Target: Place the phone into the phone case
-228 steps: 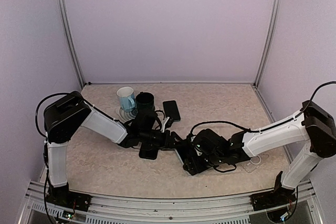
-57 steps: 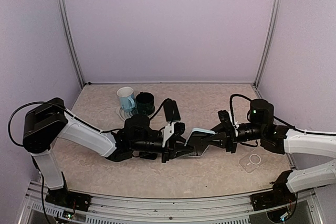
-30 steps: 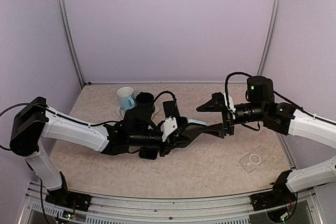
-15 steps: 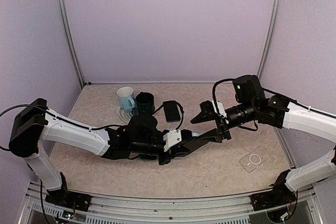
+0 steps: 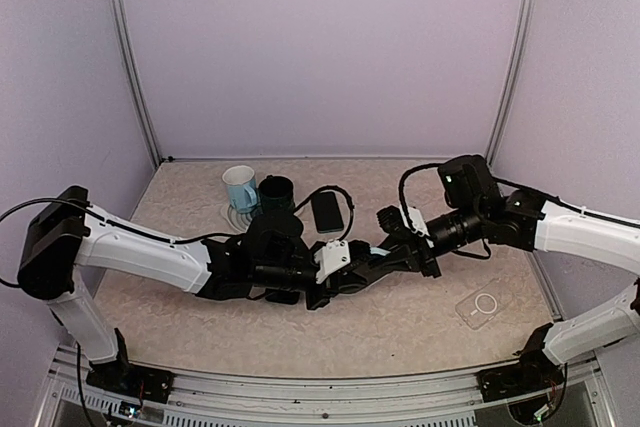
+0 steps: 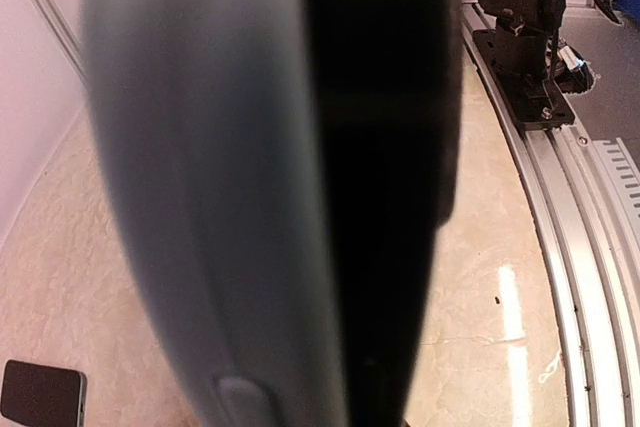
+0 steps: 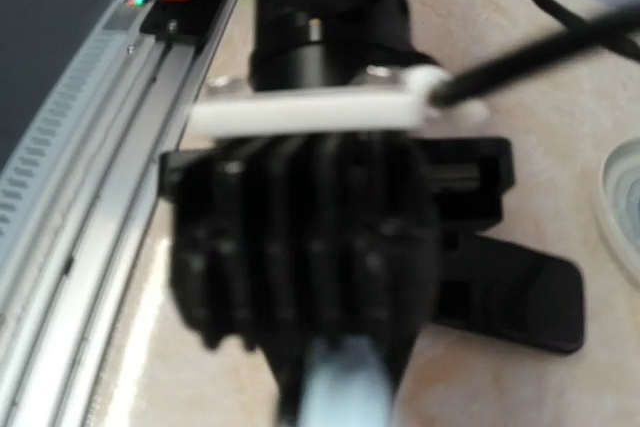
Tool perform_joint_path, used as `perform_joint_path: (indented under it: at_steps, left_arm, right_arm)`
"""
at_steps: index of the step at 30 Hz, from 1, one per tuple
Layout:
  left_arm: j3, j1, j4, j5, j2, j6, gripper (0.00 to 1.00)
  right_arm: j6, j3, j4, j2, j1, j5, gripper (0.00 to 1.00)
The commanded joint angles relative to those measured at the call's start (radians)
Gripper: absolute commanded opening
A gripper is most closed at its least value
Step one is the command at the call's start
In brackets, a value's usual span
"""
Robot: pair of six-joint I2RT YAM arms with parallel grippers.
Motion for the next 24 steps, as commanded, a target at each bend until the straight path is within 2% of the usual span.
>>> perform_joint_path:
  at_steps: [1, 8, 9, 11, 12, 14, 16, 17, 18, 20, 21, 23, 24]
  left_arm:
    - [0.037, -0.006, 0.057, 0.02, 0.001, 0.005, 0.0]
    - [0.011, -0.006, 0.09, 0.046, -0.002, -0.058, 0.0]
    - [0.002, -0.007, 0.104, 0.045, -0.011, -0.071, 0.08]
    - [-0.032, -0.004, 0.154, 0.026, -0.035, -0.096, 0.32]
    - [-0.051, -0.001, 0.182, 0.025, -0.044, -0.106, 0.39]
    - [-0.072, 0.004, 0.211, 0.027, -0.064, -0.123, 0.43]
    - [-0.075, 0.004, 0.215, 0.043, -0.079, -0.139, 0.42]
    - [-0.073, 0.005, 0.215, 0.056, -0.078, -0.145, 0.36]
    - [-0.072, 0.005, 0.217, 0.07, -0.07, -0.147, 0.28]
    - [-0.068, 0.004, 0.219, 0.078, -0.051, -0.154, 0.05]
    - [-0.063, 0.004, 0.215, 0.072, -0.041, -0.162, 0.0]
    - [-0.056, 0.004, 0.217, 0.06, -0.019, -0.175, 0.0]
    - [-0.06, 0.004, 0.231, 0.052, -0.018, -0.179, 0.0]
  right_arm:
    - [0.043, 0.008, 0.036, -0.026, 0.007, 0.009, 0.0]
    - [0.067, -0.031, 0.073, -0.064, 0.006, 0.056, 0.0]
    - [0.064, -0.025, 0.064, -0.065, 0.006, 0.052, 0.0]
    - [0.05, -0.019, 0.053, -0.068, 0.005, 0.044, 0.0]
    - [0.047, -0.018, 0.054, -0.072, 0.006, 0.04, 0.0]
    - [0.036, -0.017, 0.053, -0.079, 0.006, 0.027, 0.0]
    - [0.031, -0.018, 0.054, -0.087, 0.006, 0.013, 0.0]
    - [0.03, -0.014, 0.048, -0.09, 0.006, 0.007, 0.0]
    - [0.027, -0.012, 0.043, -0.092, 0.006, 0.004, 0.0]
    - [0.029, -0.012, 0.038, -0.097, 0.006, 0.008, 0.0]
    - [0.033, -0.013, 0.042, -0.101, 0.006, 0.008, 0.0]
    - [0.056, -0.027, 0.074, -0.104, 0.006, 0.003, 0.0]
    - [0.075, -0.041, 0.097, -0.106, 0.006, 0.01, 0.04]
